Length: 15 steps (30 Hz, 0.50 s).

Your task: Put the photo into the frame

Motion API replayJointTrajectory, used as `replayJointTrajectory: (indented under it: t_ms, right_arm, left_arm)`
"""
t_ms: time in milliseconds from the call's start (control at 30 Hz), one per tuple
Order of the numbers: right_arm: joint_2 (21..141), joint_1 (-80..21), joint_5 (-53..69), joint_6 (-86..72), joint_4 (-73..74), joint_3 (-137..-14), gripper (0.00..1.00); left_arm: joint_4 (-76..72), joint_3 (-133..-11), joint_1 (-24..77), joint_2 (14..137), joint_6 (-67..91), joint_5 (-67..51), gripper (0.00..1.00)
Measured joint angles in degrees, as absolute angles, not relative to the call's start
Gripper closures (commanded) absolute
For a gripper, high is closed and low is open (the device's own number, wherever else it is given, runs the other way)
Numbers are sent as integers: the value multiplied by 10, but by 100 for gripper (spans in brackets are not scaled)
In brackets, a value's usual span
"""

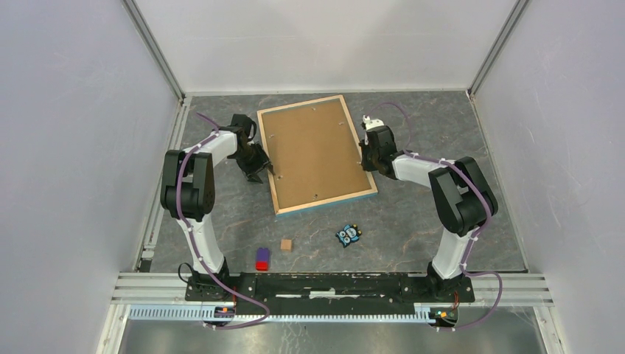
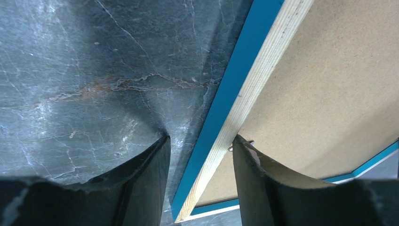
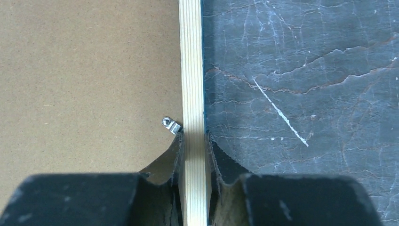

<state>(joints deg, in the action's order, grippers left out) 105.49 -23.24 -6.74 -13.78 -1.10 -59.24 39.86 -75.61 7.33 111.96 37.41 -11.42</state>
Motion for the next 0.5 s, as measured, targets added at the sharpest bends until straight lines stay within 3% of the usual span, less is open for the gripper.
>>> replayJointTrajectory:
  t_ms: [100, 467, 500]
  right_arm:
    - [1056, -234, -71, -131, -10, -593, 97]
    - [1052, -234, -67, -110, -25, -587, 100]
    - [1043, -234, -63, -106, -39, -570, 96]
  left_arm:
    - [400, -757, 75, 1120, 374, -109, 43]
    - [406, -763, 77, 1124, 370, -107, 43]
    - [406, -763, 78, 1124, 368, -107, 43]
